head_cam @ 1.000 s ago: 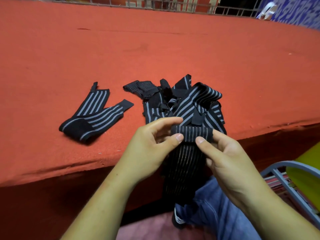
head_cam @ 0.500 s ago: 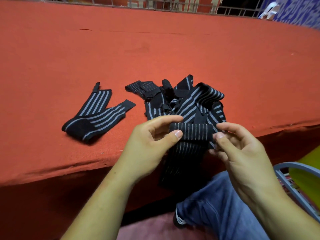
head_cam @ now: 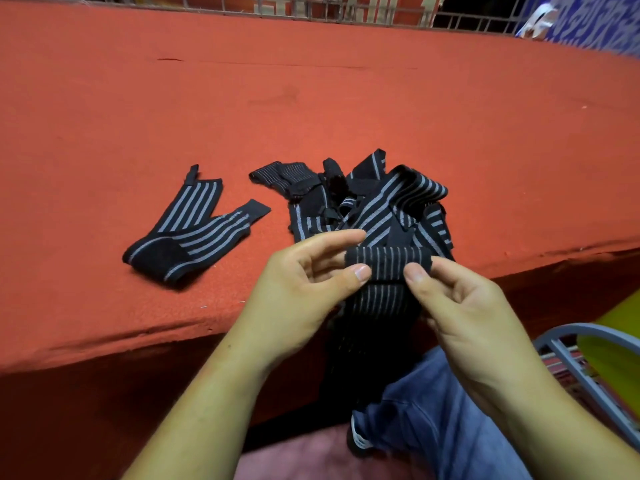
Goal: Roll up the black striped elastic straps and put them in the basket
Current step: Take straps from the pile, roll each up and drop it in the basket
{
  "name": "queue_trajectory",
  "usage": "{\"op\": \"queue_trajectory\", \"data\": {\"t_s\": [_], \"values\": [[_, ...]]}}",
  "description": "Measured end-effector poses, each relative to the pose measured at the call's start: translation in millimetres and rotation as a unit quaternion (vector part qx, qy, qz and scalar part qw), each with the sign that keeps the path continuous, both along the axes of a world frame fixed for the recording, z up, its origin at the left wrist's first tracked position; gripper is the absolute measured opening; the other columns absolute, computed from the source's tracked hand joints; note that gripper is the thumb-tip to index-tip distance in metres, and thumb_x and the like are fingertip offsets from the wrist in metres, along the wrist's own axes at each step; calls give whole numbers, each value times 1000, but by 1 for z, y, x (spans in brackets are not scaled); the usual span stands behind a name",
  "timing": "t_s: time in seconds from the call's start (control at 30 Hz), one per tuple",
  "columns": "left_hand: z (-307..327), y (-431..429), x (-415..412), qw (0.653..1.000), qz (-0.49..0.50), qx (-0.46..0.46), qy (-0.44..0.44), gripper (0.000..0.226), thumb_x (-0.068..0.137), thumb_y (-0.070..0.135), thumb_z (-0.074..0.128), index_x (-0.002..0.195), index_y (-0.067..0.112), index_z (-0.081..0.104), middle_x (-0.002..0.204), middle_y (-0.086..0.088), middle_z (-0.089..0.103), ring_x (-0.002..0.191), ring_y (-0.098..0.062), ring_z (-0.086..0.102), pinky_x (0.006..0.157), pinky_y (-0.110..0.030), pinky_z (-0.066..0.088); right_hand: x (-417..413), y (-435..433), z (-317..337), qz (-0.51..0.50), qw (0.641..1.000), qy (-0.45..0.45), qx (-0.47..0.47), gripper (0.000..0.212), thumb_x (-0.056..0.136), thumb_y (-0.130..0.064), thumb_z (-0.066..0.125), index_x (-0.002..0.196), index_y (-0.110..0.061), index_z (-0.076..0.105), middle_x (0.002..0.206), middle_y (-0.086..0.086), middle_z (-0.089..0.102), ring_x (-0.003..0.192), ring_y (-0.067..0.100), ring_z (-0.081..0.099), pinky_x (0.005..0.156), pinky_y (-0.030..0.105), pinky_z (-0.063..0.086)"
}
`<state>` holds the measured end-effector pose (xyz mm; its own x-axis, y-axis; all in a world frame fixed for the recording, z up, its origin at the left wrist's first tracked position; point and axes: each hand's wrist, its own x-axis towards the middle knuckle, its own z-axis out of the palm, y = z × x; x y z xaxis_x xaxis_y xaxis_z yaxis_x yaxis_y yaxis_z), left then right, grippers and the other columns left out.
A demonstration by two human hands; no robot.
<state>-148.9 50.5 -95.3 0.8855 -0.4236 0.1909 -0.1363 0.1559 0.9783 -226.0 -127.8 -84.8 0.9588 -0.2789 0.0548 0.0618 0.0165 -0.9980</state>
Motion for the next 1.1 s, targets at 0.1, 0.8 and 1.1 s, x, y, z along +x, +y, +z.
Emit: {"op": "queue_trajectory", "data": {"t_s": [0.1,0.8,1.1], "values": [[0,-2,-1,999,-23,-7,23,37,92,0,71,125,16,70,111,-6,78,101,-15,75,92,-44,59,0,-2,0,-7,1000,-2,10,27,92,-27,65,111,-15,78,100,11,82,92,19,79,71,19,58],[1,-4,-3,999,1,-34,-30,29,88,-13,69,104,10,75,117,4,78,112,-11,72,96,-22,55,0,1,8,64,991,66,94,45,92,-41,56,113,-9,79,111,13,80,107,24,77,82,25,60],[-3,-10,-10,997,-58,49,-29,53,101,40,54,152,29,40,146,8,60,136,-7,54,117,-34,41,2,2,0,46,998,26,33,35,90,-23,63,120,-10,74,116,10,79,116,26,73,107,48,51]]}}
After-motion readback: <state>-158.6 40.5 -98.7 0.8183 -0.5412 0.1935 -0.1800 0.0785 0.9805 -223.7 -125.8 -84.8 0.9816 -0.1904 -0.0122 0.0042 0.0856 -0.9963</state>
